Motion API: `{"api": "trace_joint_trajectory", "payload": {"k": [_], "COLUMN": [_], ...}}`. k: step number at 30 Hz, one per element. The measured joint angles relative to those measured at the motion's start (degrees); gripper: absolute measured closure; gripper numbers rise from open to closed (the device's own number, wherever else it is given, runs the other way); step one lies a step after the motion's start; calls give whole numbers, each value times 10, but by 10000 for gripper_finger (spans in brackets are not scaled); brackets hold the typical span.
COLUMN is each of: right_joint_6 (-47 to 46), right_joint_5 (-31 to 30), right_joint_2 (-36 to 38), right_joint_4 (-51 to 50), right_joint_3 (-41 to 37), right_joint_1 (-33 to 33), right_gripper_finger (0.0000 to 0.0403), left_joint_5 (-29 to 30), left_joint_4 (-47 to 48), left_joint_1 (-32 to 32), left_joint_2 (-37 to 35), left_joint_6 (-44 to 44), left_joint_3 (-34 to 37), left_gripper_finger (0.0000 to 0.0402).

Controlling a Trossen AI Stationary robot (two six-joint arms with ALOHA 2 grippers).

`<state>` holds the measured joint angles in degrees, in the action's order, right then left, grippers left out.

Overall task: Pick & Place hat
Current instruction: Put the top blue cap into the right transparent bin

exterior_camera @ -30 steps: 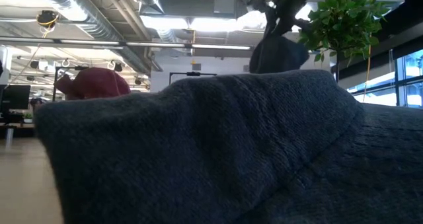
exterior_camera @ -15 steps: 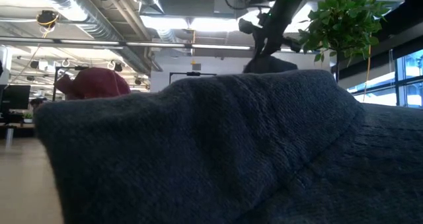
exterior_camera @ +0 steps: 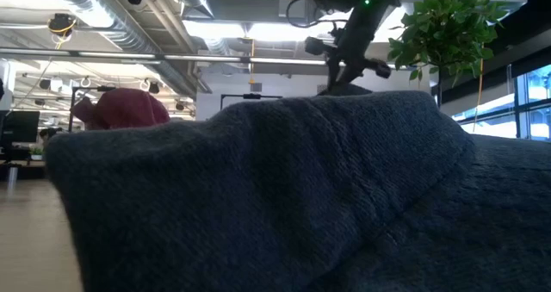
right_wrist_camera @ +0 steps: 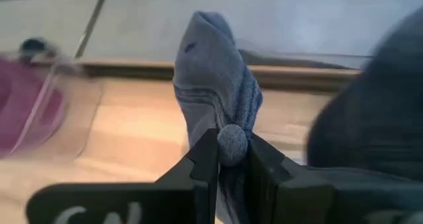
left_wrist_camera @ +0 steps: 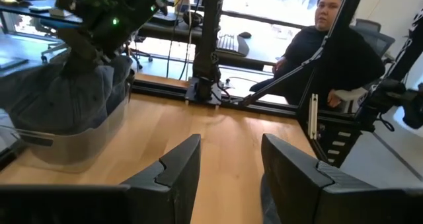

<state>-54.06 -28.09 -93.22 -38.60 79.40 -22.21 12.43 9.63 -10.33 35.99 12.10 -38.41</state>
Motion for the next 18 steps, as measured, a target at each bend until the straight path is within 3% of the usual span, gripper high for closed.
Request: {"api": "trace_joint_trajectory", "payload": {"k": [5, 13, 18], "right_joint_6": [-36, -171, -197], "right_joint_5": [-84, -159, -203], "right_joint_2": [13, 18, 18], "right_joint_4": [-17, -132, -85], "right_joint_3": [0, 0, 0], "right_joint_1": [10, 11, 11], "right_gripper_finger": [351, 351, 351], "left_joint_5": [-1, -49, -52], "left_joint_4": [1, 4, 14], "left_joint_1": [0, 0, 0], "left_joint_2": [0, -10, -31], "left_joint_6": [-3, -22, -28], "left_joint_3": [0, 0, 0], "left_gripper_finger": [245, 244, 244]}}
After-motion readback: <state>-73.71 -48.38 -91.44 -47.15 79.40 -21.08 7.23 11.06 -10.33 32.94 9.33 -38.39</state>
